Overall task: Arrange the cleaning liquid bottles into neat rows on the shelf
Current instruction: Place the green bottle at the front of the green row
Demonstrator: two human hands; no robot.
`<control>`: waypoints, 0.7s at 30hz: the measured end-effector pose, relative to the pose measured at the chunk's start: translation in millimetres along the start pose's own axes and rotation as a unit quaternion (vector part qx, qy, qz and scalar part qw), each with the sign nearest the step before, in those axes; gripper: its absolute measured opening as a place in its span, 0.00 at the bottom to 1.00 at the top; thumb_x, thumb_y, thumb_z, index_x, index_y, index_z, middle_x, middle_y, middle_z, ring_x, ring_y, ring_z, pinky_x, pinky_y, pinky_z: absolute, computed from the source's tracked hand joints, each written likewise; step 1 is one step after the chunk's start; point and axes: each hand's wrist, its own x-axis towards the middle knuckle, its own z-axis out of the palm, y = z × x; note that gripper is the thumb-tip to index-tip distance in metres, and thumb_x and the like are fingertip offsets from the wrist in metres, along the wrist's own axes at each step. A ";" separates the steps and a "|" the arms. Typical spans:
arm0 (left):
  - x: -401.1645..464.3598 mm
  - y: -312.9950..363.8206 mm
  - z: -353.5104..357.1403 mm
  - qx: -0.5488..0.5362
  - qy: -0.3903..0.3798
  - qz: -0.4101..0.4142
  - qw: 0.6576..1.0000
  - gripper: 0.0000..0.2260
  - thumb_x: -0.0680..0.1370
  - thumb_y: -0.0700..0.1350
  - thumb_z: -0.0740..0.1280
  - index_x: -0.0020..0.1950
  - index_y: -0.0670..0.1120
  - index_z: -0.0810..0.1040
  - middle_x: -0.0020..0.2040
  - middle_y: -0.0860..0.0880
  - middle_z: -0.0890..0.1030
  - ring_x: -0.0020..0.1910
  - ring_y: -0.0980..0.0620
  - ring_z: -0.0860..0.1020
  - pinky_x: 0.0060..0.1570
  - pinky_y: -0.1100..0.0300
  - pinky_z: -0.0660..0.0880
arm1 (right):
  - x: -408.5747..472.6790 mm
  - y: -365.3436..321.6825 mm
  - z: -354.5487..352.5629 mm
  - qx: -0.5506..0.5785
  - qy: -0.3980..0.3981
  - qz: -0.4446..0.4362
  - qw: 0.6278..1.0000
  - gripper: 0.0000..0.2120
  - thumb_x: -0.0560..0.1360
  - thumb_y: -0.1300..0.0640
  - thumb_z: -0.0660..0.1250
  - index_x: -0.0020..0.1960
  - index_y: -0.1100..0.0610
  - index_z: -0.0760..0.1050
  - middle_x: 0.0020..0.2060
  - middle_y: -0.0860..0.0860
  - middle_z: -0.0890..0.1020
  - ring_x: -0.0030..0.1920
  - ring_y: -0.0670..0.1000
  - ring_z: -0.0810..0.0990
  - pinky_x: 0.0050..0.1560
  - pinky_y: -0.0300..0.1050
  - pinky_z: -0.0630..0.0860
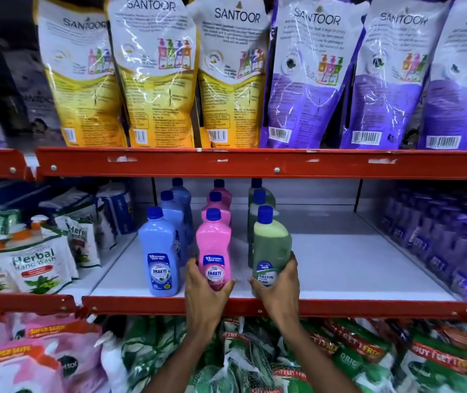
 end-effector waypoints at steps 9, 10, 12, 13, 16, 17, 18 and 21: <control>5.3 -8.3 -1.4 -0.012 -0.006 0.021 1.000 0.35 0.64 0.53 0.80 0.63 0.46 0.65 0.54 0.45 0.79 0.48 0.46 0.81 0.43 0.56 0.80 | 0.7 5.7 4.8 -0.032 0.003 0.012 0.999 0.41 0.60 0.52 0.81 0.65 0.54 0.63 0.51 0.52 0.79 0.44 0.51 0.82 0.42 0.49 0.84; 4.1 -8.4 -1.5 -0.016 -0.004 0.023 1.000 0.36 0.64 0.53 0.80 0.63 0.46 0.65 0.54 0.45 0.79 0.48 0.46 0.81 0.44 0.56 0.80 | 1.4 6.2 4.7 -0.038 0.001 0.015 0.999 0.41 0.60 0.52 0.81 0.65 0.55 0.63 0.50 0.52 0.79 0.43 0.50 0.82 0.41 0.48 0.84; 2.8 -8.5 -2.4 -0.020 -0.001 0.025 0.999 0.36 0.64 0.54 0.80 0.64 0.46 0.65 0.55 0.45 0.79 0.50 0.47 0.82 0.46 0.53 0.82 | 2.2 8.1 4.4 -0.045 -0.003 0.017 0.999 0.42 0.59 0.52 0.81 0.66 0.56 0.62 0.50 0.53 0.79 0.42 0.50 0.82 0.40 0.47 0.83; 3.0 -9.3 -3.4 -0.024 -0.002 0.026 0.999 0.37 0.64 0.54 0.80 0.64 0.47 0.65 0.56 0.45 0.79 0.50 0.47 0.82 0.46 0.52 0.83 | 2.5 8.9 4.3 -0.042 -0.004 0.017 0.999 0.43 0.59 0.51 0.81 0.67 0.56 0.61 0.52 0.54 0.79 0.44 0.51 0.82 0.41 0.48 0.84; 3.0 -11.9 -8.8 -0.043 -0.020 0.030 0.998 0.38 0.64 0.58 0.79 0.66 0.48 0.64 0.58 0.46 0.79 0.52 0.47 0.82 0.48 0.53 0.83 | -2.3 4.3 6.7 -0.031 0.008 0.021 0.999 0.55 0.58 0.47 0.81 0.75 0.53 0.52 0.64 0.58 0.75 0.59 0.57 0.80 0.54 0.56 0.83; 1.9 -13.4 -11.8 -0.049 -0.027 0.031 0.998 0.39 0.64 0.60 0.78 0.68 0.48 0.64 0.59 0.46 0.79 0.54 0.48 0.82 0.50 0.53 0.83 | -9.1 -0.9 6.8 -0.032 0.033 0.021 0.999 0.57 0.59 0.46 0.81 0.77 0.51 0.49 0.70 0.59 0.70 0.67 0.58 0.74 0.62 0.58 0.78; -0.5 -14.9 -15.3 -0.054 -0.034 0.031 0.998 0.41 0.65 0.62 0.77 0.70 0.48 0.63 0.63 0.46 0.78 0.58 0.47 0.81 0.53 0.53 0.82 | -18.5 -7.5 5.3 -0.022 0.069 0.014 0.997 0.55 0.62 0.47 0.80 0.77 0.51 0.48 0.74 0.58 0.65 0.71 0.56 0.69 0.67 0.55 0.74; -12.4 -22.1 -38.6 -0.074 0.012 0.043 0.996 0.38 0.69 0.62 0.73 0.73 0.48 0.64 0.71 0.45 0.71 0.68 0.47 0.73 0.65 0.49 0.75 | -52.5 -31.5 9.3 0.020 0.151 -0.105 0.983 0.40 0.70 0.55 0.74 0.75 0.51 0.56 0.70 0.56 0.67 0.68 0.48 0.68 0.65 0.46 0.73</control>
